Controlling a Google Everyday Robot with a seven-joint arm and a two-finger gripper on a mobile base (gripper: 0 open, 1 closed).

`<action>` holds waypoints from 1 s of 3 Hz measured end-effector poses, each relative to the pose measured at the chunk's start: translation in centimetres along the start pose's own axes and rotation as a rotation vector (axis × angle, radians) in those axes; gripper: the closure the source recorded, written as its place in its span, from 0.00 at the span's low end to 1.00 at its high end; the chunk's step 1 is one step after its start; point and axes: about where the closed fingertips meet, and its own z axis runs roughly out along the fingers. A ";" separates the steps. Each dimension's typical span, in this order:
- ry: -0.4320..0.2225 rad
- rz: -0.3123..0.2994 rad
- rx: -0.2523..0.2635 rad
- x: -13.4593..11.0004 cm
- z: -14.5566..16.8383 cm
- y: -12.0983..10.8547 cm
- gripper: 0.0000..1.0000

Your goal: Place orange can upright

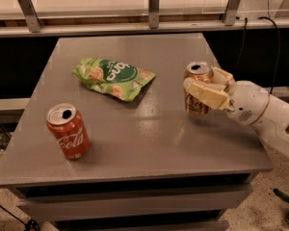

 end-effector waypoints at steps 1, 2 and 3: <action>0.045 0.003 -0.003 0.6 -0.6 -0.2 1.00; 0.072 0.004 -0.008 1.1 -1.1 -0.4 1.00; 0.072 0.023 -0.017 1.9 -1.5 -0.4 1.00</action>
Offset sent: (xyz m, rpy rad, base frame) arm -0.0016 -0.0198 -0.0236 -0.0919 0.0543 0.0069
